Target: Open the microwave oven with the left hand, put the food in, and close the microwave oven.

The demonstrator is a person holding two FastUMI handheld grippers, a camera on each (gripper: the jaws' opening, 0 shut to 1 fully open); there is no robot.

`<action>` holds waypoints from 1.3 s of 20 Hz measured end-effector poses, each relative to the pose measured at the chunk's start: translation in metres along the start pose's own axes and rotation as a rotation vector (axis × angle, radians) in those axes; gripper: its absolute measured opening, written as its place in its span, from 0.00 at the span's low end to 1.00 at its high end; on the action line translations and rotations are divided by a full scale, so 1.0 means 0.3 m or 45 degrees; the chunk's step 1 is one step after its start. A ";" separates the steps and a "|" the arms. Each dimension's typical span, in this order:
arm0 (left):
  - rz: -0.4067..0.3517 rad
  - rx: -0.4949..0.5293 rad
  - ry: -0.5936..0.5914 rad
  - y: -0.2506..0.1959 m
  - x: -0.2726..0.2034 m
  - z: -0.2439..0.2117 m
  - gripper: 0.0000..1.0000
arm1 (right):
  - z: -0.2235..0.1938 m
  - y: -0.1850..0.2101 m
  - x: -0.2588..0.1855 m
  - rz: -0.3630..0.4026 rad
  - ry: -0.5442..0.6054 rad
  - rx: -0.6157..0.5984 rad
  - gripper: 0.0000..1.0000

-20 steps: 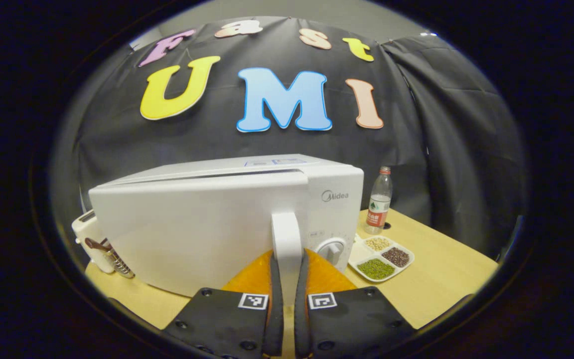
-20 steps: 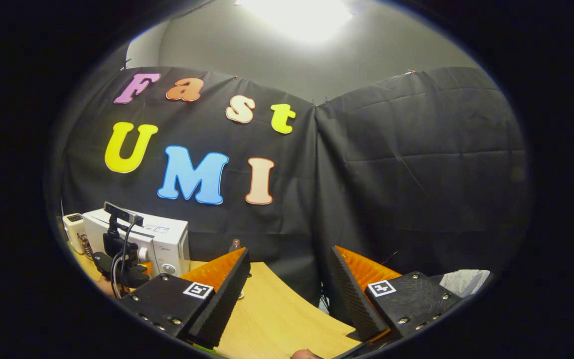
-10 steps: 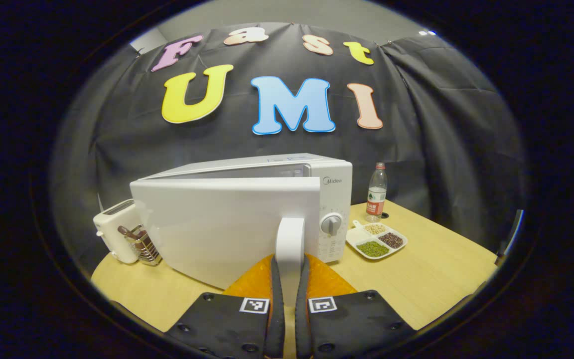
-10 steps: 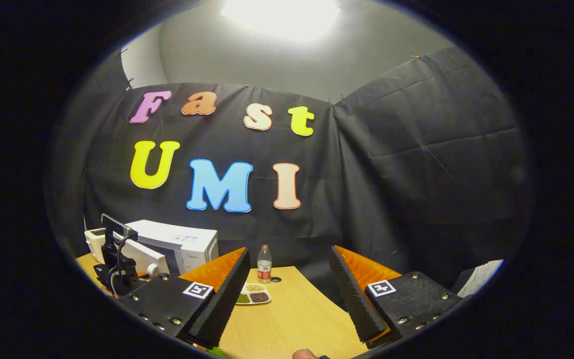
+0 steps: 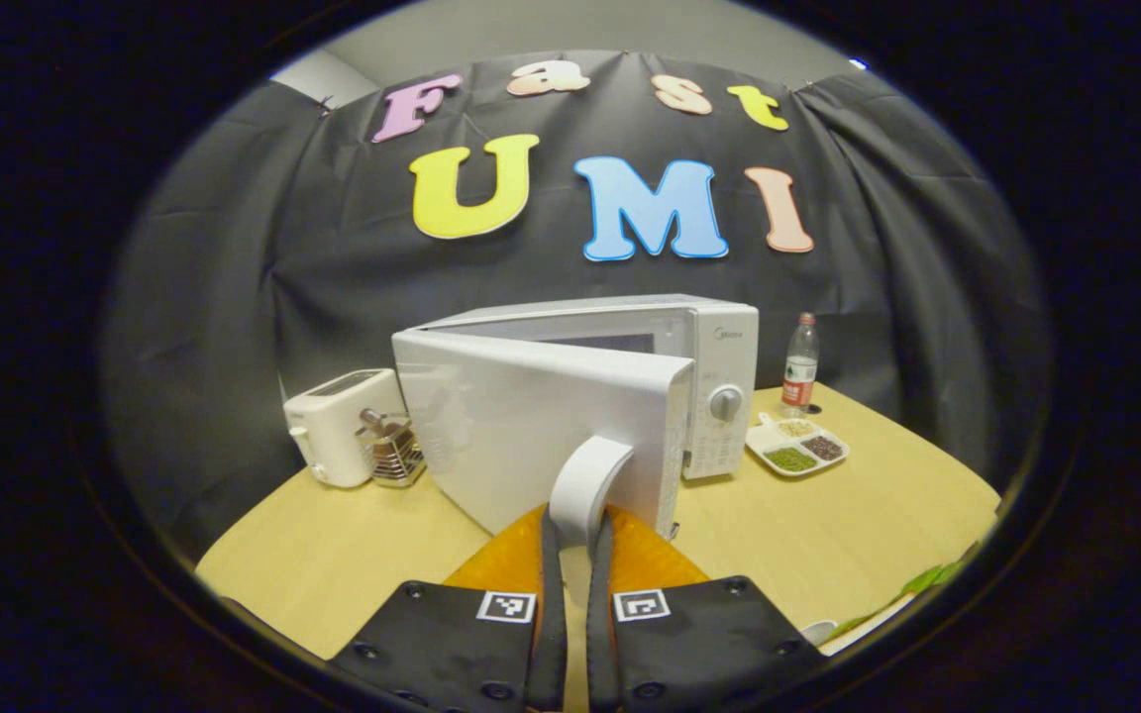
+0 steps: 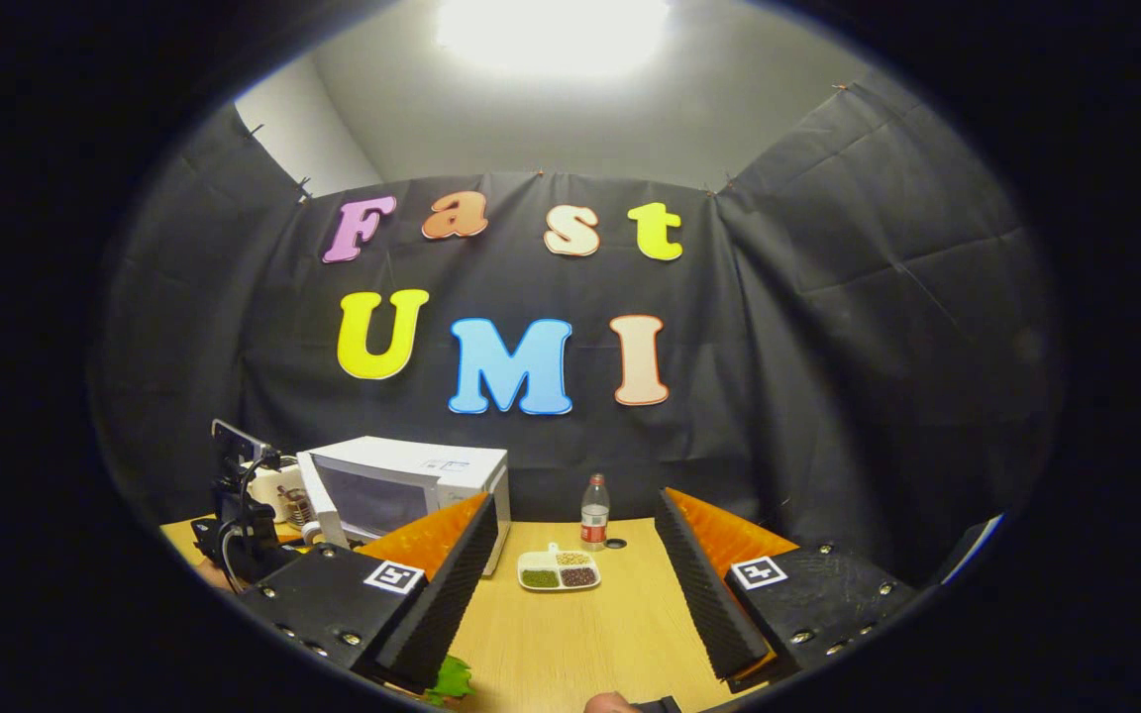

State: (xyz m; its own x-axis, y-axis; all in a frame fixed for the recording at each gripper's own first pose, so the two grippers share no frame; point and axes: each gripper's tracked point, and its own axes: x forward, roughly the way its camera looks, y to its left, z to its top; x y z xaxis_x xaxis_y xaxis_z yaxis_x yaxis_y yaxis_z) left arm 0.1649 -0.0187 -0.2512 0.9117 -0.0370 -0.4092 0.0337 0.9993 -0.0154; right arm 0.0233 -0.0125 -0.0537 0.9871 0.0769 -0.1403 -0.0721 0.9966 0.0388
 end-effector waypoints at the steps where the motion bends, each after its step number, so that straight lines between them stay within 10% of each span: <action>1: 0.011 -0.011 0.001 0.031 -0.020 -0.007 0.15 | 0.002 0.018 -0.008 0.020 0.001 -0.010 0.96; 26: -0.146 -0.030 -0.008 0.689 -0.194 -0.127 0.14 | 0.086 0.673 0.008 0.055 -0.024 -0.026 0.97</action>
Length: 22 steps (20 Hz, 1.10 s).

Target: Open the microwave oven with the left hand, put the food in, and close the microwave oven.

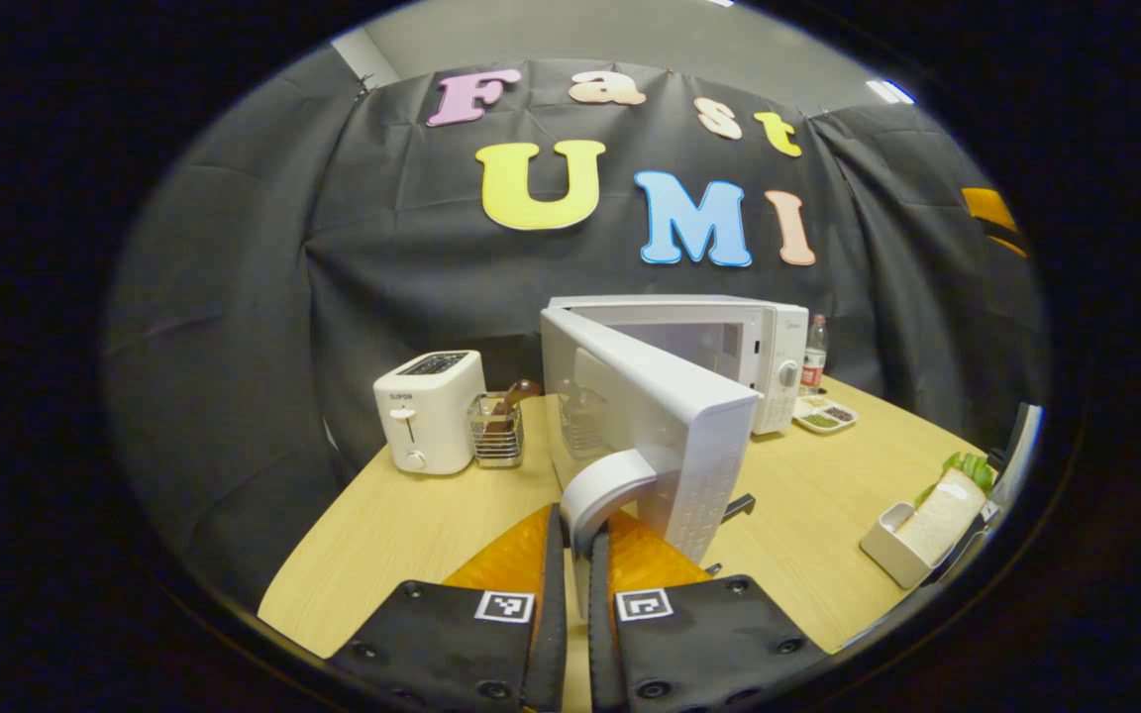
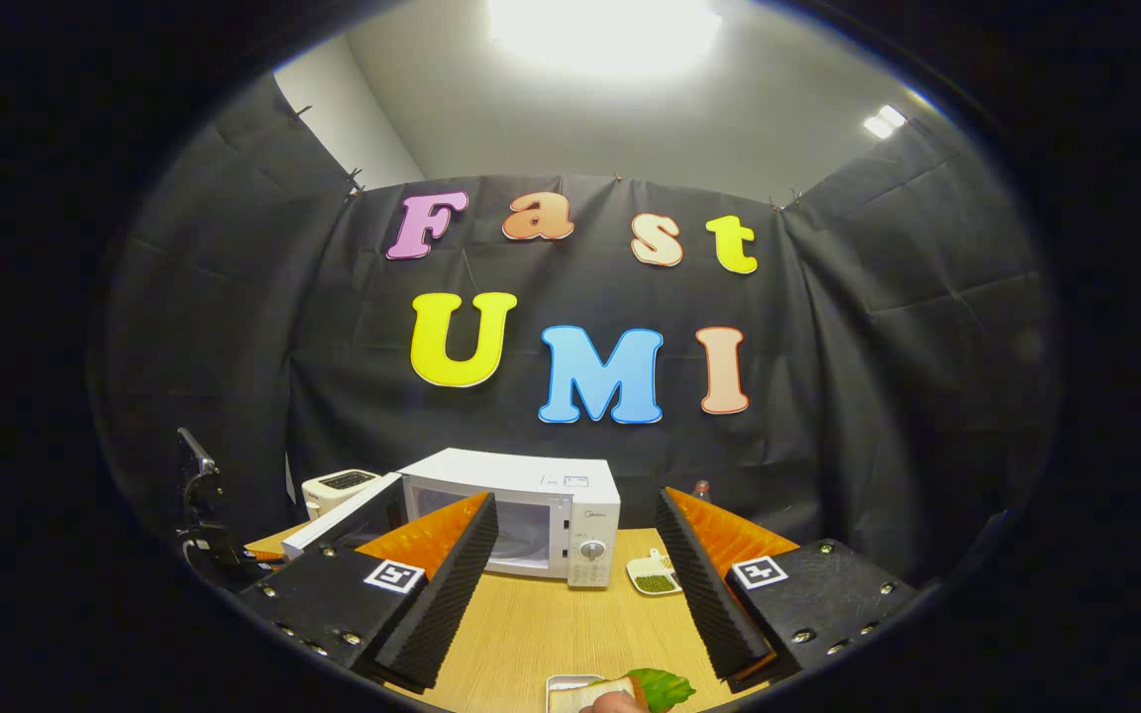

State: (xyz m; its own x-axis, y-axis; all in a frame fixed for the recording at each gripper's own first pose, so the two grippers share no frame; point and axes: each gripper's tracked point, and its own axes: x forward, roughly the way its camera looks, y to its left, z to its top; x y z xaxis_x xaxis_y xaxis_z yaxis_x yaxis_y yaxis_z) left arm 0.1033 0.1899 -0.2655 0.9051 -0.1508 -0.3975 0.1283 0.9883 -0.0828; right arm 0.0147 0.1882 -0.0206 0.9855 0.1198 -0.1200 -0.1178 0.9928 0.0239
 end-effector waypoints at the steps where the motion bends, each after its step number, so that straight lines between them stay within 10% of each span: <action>1: 0.015 -0.006 0.001 0.015 -0.012 -0.004 0.18 | -0.003 0.003 0.002 0.009 0.005 -0.003 0.97; 2: 0.053 0.000 0.004 0.032 -0.036 -0.008 0.19 | -0.006 0.010 0.008 0.043 0.012 -0.001 0.97; 8: 0.237 -0.009 -0.089 0.041 -0.235 0.084 0.98 | -0.075 -0.073 0.057 0.157 0.127 0.034 0.96; 22: 0.349 0.056 -0.408 -0.319 -0.534 0.517 1.00 | -0.686 -0.249 0.015 0.426 0.946 0.223 0.99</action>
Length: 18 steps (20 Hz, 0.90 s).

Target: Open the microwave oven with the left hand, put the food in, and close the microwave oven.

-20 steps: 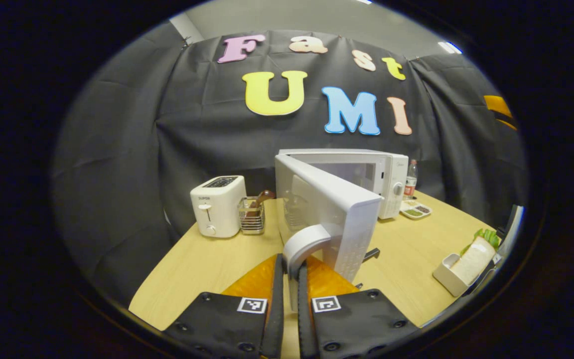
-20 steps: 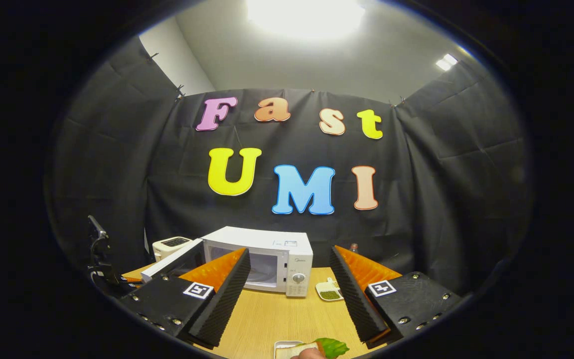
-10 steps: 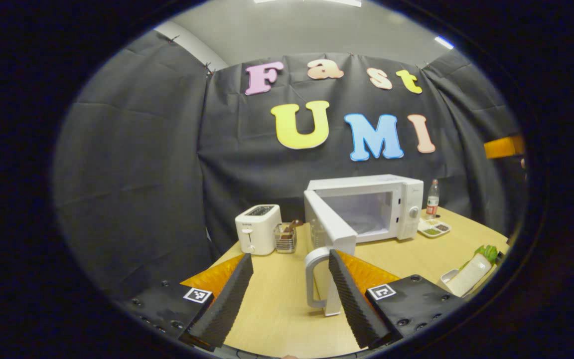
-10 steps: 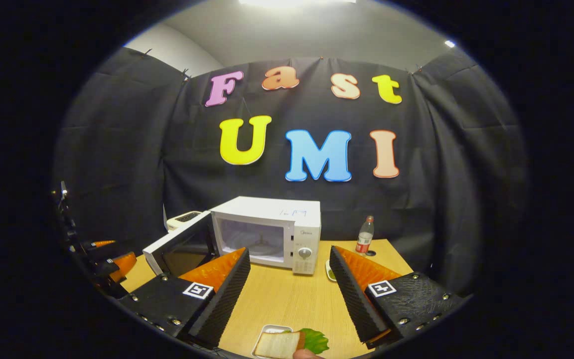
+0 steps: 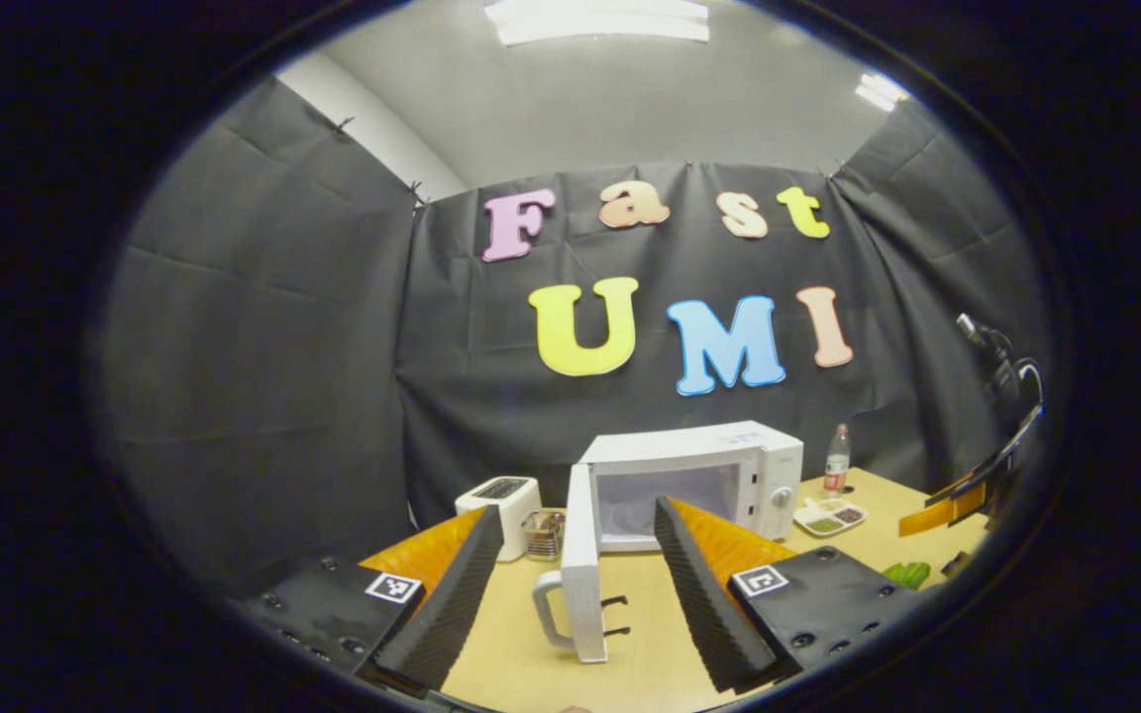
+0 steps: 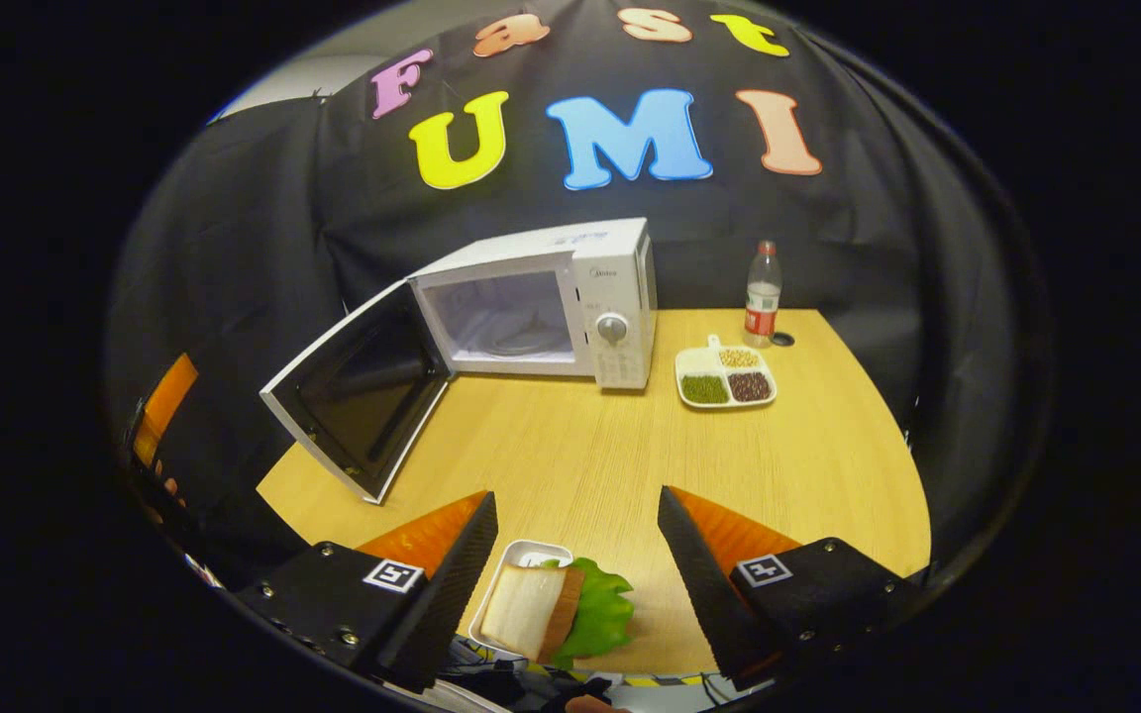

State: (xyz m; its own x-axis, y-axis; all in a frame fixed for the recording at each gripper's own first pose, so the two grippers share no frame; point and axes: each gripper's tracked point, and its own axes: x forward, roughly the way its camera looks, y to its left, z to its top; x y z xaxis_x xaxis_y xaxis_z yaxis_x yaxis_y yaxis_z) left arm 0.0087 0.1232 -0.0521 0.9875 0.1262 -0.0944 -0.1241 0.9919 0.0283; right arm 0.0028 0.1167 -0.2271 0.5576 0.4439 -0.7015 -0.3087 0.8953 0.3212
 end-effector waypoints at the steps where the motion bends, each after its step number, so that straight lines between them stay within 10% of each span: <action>1: 0.006 0.004 -0.001 -0.013 -0.008 0.009 1.00 | -0.029 -0.009 0.010 0.015 0.042 0.012 0.99; 13: 0.153 -0.011 -0.031 -0.081 -0.101 0.063 1.00 | -0.341 0.019 0.073 0.245 0.469 0.312 0.98; 18: 0.235 0.006 -0.025 -0.059 -0.144 0.070 1.00 | -0.393 0.064 0.071 0.358 0.595 0.507 0.78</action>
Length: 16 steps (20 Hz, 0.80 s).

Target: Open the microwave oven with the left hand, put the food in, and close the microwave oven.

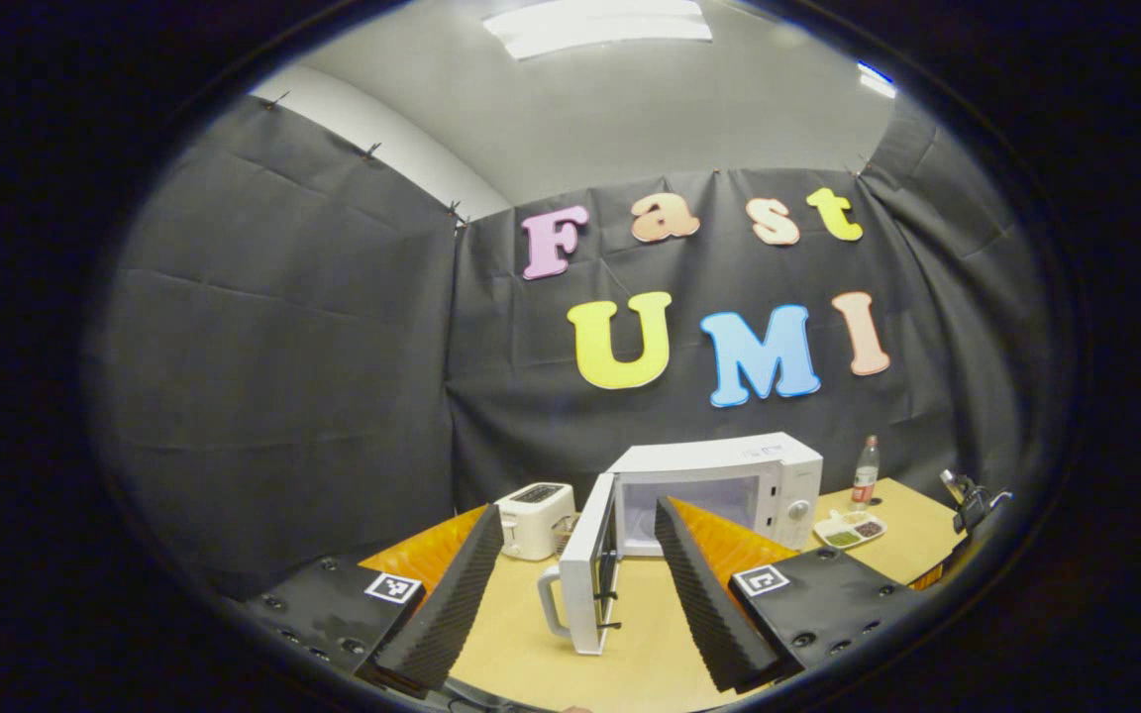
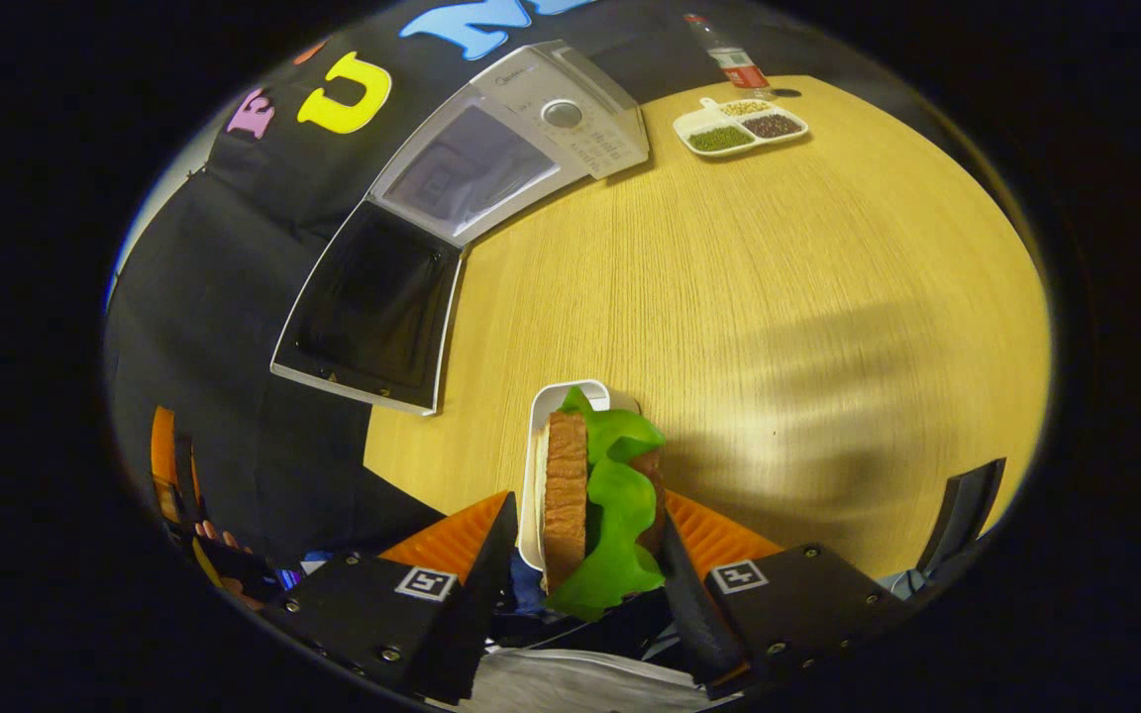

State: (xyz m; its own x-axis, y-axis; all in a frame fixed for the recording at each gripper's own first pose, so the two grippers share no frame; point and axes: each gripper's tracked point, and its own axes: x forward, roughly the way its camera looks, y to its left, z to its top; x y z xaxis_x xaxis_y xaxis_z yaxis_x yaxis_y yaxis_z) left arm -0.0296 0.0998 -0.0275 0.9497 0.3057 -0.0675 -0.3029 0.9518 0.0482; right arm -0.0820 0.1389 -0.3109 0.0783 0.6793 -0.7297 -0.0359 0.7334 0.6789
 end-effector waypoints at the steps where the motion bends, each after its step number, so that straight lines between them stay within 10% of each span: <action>1: 0.010 -0.006 -0.001 0.004 -0.003 0.004 1.00 | 0.005 -0.003 -0.008 0.010 -0.004 -0.001 0.74; 6: 0.035 0.002 -0.015 0.022 0.020 0.026 1.00 | 0.040 0.023 -0.025 0.062 -0.036 0.033 0.26; 16: -0.045 -0.057 -0.056 0.032 0.195 0.032 1.00 | 0.246 0.245 -0.089 0.149 -0.240 -0.001 0.26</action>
State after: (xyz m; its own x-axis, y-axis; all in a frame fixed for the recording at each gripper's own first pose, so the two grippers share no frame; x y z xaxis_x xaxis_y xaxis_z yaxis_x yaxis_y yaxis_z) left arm 0.0240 0.1265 -0.0213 0.9622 0.2712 -0.0248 -0.2712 0.9625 0.0023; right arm -0.0134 0.1728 -0.2355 0.2582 0.7430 -0.6175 -0.0561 0.6497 0.7581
